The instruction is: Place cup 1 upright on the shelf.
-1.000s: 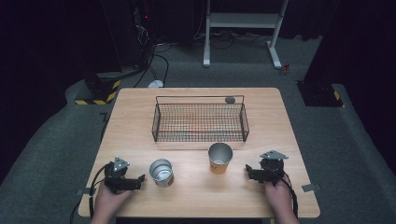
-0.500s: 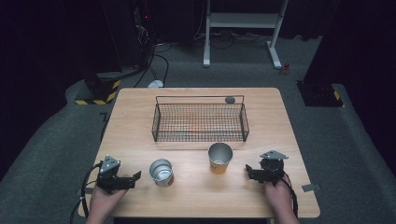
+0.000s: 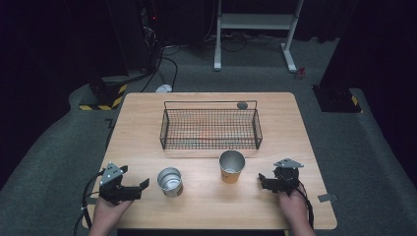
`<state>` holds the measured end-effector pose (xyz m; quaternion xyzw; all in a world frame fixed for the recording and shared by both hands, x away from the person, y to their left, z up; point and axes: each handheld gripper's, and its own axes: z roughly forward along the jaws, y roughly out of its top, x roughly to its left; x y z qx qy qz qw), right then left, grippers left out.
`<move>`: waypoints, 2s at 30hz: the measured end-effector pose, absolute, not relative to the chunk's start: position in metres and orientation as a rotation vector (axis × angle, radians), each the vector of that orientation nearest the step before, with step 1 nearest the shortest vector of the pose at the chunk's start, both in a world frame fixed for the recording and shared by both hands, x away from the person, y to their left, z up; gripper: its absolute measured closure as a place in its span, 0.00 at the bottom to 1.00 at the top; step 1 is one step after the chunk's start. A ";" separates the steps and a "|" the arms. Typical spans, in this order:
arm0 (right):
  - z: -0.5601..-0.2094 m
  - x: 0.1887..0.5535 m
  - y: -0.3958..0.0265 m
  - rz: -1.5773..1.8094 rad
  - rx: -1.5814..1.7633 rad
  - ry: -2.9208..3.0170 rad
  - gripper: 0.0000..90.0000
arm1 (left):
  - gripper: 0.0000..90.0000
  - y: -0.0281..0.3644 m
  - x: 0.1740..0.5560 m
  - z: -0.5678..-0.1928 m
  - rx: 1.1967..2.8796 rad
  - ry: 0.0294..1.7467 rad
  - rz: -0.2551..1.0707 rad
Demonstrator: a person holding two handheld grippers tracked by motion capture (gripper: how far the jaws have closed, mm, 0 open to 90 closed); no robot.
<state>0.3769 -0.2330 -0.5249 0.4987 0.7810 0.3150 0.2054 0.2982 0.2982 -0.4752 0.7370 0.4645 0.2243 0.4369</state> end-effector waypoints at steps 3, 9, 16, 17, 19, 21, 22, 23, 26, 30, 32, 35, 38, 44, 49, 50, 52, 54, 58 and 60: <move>-0.525 0.378 -0.233 0.877 1.389 2.178 0.09 | 0.00 0.296 0.298 -0.472 1.832 1.131 0.566; -0.525 0.378 -0.233 0.877 1.389 2.178 0.09 | 0.00 0.292 0.296 -0.466 1.809 1.108 0.566; -0.525 0.378 -0.233 0.877 1.389 2.178 0.09 | 0.00 0.282 0.295 -0.464 1.820 1.070 0.536; -0.525 0.378 -0.233 0.877 1.389 2.178 0.09 | 0.00 0.282 0.295 -0.464 1.825 1.060 0.539; -0.525 0.378 -0.233 0.877 1.389 2.178 0.09 | 0.00 0.280 0.294 -0.463 1.824 1.053 0.534; -0.525 0.378 -0.233 0.877 1.389 2.178 0.09 | 0.00 0.279 0.294 -0.462 1.815 1.046 0.528; -0.525 0.378 -0.233 0.877 1.389 2.178 0.09 | 0.00 0.278 0.293 -0.462 1.811 1.046 0.520; -0.525 0.378 -0.233 0.877 1.389 2.178 0.09 | 0.00 0.277 0.293 -0.461 1.808 1.037 0.519; -0.525 0.378 -0.233 0.877 1.391 2.176 0.09 | 0.00 0.274 0.292 -0.460 1.811 1.021 0.510; -0.525 0.378 -0.233 0.877 1.391 2.176 0.09 | 0.00 0.267 0.293 -0.462 1.818 1.003 0.491; -0.525 0.378 -0.233 0.876 1.391 2.175 0.09 | 0.00 0.264 0.292 -0.462 1.830 0.990 0.487; -0.525 0.378 -0.233 0.876 1.392 2.176 0.09 | 0.00 0.258 0.291 -0.463 1.839 0.972 0.482; -0.525 0.378 -0.233 0.876 1.392 2.176 0.09 | 0.00 0.254 0.291 -0.463 1.841 0.960 0.477; -0.525 0.378 -0.233 0.876 1.392 2.176 0.09 | 0.00 0.246 0.291 -0.464 1.842 0.933 0.473; -0.525 0.378 -0.232 0.875 1.393 2.175 0.09 | 0.00 0.238 0.290 -0.468 1.849 0.919 0.457; -0.525 0.378 -0.232 0.876 1.393 2.175 0.09 | 0.00 0.236 0.290 -0.469 1.856 0.917 0.445; -0.525 0.378 -0.232 0.875 1.393 2.175 0.09 | 0.00 0.233 0.289 -0.471 1.866 0.909 0.444; -0.525 0.378 -0.232 0.874 1.391 2.174 0.09 | 0.00 0.230 0.289 -0.473 1.864 0.913 0.438; -0.525 0.378 -0.232 0.874 1.392 2.174 0.09 | 0.00 0.227 0.291 -0.478 1.871 0.918 0.447; -0.525 0.378 -0.232 0.874 1.391 2.174 0.09 | 0.00 0.226 0.292 -0.480 1.873 0.920 0.455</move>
